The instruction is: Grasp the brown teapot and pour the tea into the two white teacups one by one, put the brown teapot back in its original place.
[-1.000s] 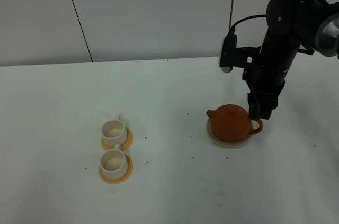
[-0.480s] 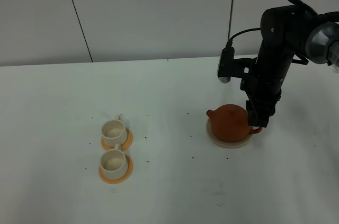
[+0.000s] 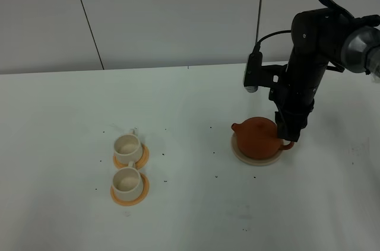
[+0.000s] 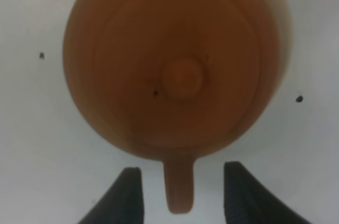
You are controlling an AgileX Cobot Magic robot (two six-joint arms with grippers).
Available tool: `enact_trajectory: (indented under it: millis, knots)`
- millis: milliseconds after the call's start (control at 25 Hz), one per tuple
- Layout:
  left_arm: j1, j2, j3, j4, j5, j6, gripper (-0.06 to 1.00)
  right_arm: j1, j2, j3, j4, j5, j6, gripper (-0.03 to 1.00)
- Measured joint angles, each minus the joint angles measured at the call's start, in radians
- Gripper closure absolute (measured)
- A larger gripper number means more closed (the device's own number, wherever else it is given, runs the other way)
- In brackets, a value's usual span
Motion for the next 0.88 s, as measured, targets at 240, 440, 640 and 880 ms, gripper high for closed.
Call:
enact_trajectory:
  millis: [240, 440, 640, 880]
  knots:
    - [0.0, 0.0, 0.0, 0.0, 0.0, 0.0, 0.57, 0.0, 0.024, 0.0, -0.011, -0.004, 0.0, 0.62]
    - [0.0, 0.0, 0.0, 0.0, 0.0, 0.0, 0.57, 0.0, 0.024, 0.0, -0.029, -0.02, 0.0, 0.61]
    - [0.0, 0.0, 0.0, 0.0, 0.0, 0.0, 0.57, 0.0, 0.024, 0.0, -0.039, -0.025, 0.0, 0.61]
    - [0.0, 0.0, 0.0, 0.0, 0.0, 0.0, 0.57, 0.0, 0.024, 0.0, -0.045, -0.026, 0.0, 0.61]
